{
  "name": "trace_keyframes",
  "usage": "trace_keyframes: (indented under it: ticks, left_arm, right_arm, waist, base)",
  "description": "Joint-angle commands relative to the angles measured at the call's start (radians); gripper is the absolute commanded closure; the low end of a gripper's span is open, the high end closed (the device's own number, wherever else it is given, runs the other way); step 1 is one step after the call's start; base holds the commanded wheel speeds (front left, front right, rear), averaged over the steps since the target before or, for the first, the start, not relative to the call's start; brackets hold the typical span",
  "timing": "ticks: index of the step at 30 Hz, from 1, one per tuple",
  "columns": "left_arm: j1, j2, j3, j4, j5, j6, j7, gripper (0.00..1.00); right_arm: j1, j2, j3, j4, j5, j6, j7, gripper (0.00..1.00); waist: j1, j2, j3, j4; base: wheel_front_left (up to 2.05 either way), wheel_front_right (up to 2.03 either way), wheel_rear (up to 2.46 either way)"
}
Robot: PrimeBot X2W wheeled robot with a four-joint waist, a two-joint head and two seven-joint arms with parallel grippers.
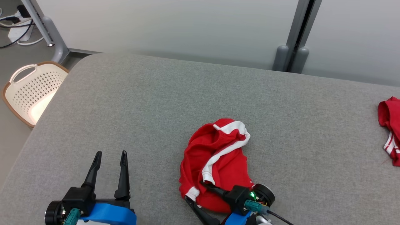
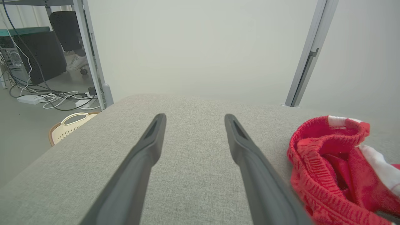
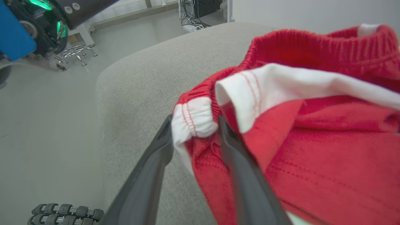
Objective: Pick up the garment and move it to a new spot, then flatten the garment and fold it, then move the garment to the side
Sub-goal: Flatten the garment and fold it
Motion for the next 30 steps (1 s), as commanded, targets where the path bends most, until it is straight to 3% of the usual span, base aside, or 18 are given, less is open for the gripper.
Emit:
trace_keyframes:
  ticks: [1, 6, 21, 25, 30]
  left_arm:
    - [0.005, -0.001, 0.001, 0.001, -0.004, 0.006, -0.005, 0.00]
    - [0.015, 0.000, 0.005, -0.001, 0.009, 0.008, -0.005, 0.00]
    - [0.056, -0.001, 0.032, -0.014, 0.032, 0.000, -0.005, 0.00]
    - [0.060, 0.000, 0.034, -0.015, 0.037, -0.001, -0.005, 0.00]
    - [0.057, 0.000, 0.030, -0.016, 0.041, -0.002, -0.005, 0.00]
  right_arm:
    - [-0.011, -0.001, -0.006, -0.011, 0.004, 0.000, 0.000, 0.00]
    - [0.033, 0.000, -0.069, -0.070, -0.040, 0.000, 0.000, 0.00]
    - [0.259, -0.047, -0.412, -0.269, -0.169, 0.000, 0.000, 0.00]
    - [0.289, -0.037, -0.432, -0.299, -0.189, 0.000, 0.000, 0.00]
    - [0.254, -0.023, -0.379, -0.305, -0.200, 0.000, 0.000, 0.00]
  waist:
    - [0.0000, 0.0000, -0.007, -0.011]
    - [0.0000, 0.0000, -0.026, -0.039]
    - [0.0000, 0.0000, -0.061, -0.074]
    - [0.0000, 0.0000, -0.063, -0.075]
    - [0.0000, 0.0000, -0.061, -0.071]
  base:
    - [0.00, 0.00, 0.00]
    - [0.00, 0.00, 0.00]
    - [0.00, 0.00, 0.00]
    - [0.00, 0.00, 0.00]
    - [0.00, 0.00, 0.00]
